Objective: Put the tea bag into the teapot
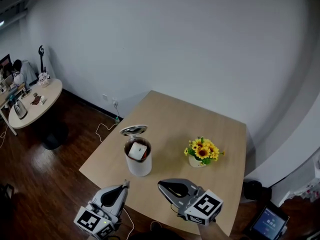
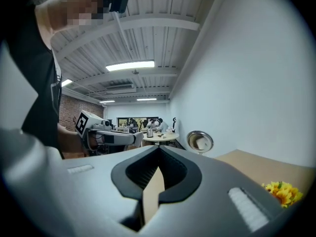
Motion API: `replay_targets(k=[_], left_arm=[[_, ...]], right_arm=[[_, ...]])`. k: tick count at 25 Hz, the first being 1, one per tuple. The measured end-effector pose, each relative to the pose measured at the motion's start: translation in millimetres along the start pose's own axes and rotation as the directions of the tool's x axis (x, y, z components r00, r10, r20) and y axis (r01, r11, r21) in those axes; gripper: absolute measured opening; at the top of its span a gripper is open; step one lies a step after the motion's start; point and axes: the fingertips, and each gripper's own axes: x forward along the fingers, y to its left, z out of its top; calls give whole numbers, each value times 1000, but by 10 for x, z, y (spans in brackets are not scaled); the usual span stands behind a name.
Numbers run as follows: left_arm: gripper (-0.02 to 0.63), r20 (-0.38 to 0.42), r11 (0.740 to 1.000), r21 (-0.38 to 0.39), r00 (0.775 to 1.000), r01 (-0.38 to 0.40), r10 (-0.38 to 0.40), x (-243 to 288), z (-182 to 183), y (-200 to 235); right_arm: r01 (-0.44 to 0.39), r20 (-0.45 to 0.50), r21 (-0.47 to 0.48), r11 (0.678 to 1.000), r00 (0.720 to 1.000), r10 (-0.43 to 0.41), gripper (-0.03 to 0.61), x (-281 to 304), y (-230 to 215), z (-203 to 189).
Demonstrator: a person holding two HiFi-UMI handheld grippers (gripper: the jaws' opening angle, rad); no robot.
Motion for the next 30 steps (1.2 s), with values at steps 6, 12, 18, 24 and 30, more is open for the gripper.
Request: replay_targets(k=[6, 12, 18, 24, 30], left_arm=[[11, -21, 1000, 11, 1000, -22, 23, 277, -27, 150], [11, -55, 999, 21, 997, -45, 46, 562, -38, 330], [11, -78, 999, 34, 996, -36, 39, 832, -66, 603], [11, -83, 1000, 12, 996, 17, -16, 1011, -56, 820], [11, -82, 999, -23, 996, 22, -24, 1126, -114, 993]], right_arm=[[-39, 10, -6, 999, 999, 39, 2, 82, -234, 19], [-45, 14, 22, 999, 999, 44, 2, 149, -480, -16], [-13, -6, 45, 999, 1000, 13, 2, 249, -661, -93], [33, -14, 41, 999, 999, -33, 2, 449, -849, -26], [59, -24, 53, 997, 998, -57, 2, 724, -1020, -17]])
